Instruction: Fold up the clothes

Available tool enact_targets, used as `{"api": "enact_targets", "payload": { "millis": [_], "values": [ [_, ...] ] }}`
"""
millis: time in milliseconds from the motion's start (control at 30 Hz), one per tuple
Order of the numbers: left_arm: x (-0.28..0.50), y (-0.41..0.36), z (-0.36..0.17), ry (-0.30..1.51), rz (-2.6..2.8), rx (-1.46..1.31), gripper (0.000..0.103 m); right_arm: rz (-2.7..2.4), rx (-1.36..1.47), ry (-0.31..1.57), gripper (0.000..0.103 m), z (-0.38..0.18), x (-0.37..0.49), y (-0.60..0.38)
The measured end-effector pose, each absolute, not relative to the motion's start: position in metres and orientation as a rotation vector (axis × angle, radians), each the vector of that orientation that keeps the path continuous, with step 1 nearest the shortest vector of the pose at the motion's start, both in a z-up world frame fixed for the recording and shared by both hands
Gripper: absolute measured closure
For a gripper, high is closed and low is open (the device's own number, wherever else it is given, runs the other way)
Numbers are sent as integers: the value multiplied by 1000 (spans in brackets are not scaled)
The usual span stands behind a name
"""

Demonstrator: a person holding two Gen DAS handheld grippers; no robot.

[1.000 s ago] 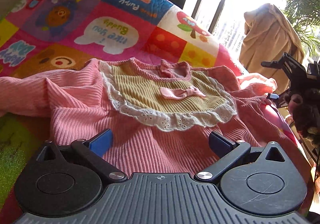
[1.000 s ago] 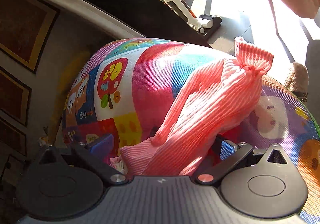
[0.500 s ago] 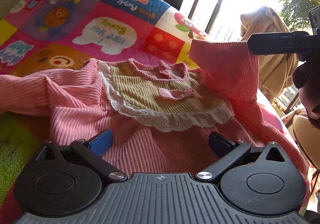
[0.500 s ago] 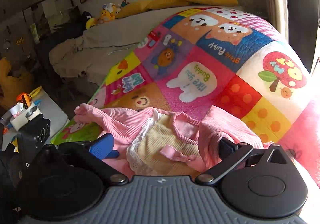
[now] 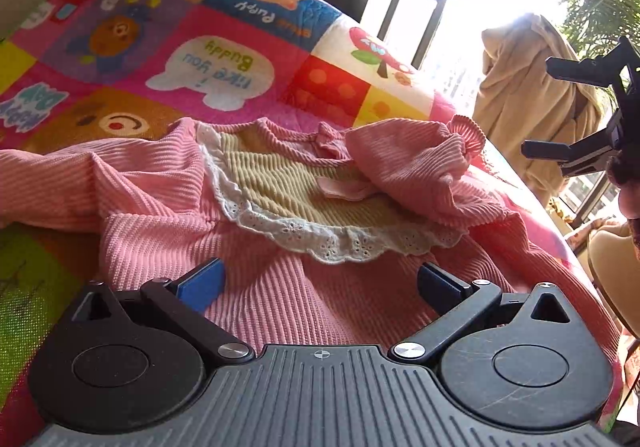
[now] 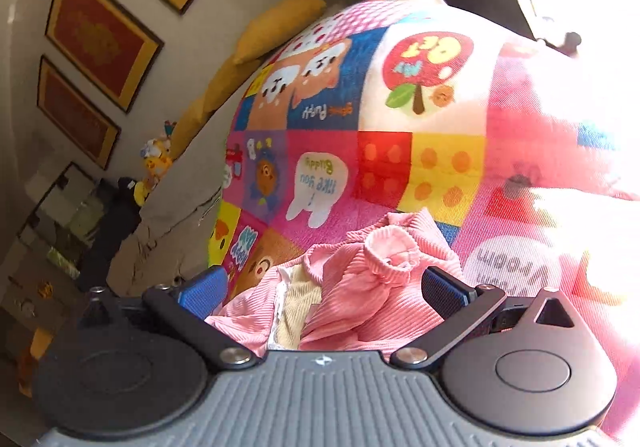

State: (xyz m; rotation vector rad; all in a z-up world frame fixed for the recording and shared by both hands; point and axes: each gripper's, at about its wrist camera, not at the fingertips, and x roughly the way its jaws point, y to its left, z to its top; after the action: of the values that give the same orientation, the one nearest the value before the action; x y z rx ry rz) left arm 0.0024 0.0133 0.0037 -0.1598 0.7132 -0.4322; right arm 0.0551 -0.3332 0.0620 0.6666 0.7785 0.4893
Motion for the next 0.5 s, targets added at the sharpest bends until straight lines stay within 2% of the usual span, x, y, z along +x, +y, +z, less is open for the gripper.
{"api": "enact_targets", "payload": {
  "millis": [167, 333, 400, 500],
  "values": [
    [1, 8, 4, 716, -421, -122, 0, 458, 728, 909, 0, 35, 100, -283],
    [0, 8, 3, 717, -417, -113, 0, 1005, 578, 699, 0, 97, 82, -210],
    [0, 7, 3, 717, -415, -105, 0, 947, 427, 641, 0, 111, 69, -205],
    [-2, 7, 5, 715, -402, -113, 0, 708, 269, 621, 0, 103, 57, -219]
  ]
}}
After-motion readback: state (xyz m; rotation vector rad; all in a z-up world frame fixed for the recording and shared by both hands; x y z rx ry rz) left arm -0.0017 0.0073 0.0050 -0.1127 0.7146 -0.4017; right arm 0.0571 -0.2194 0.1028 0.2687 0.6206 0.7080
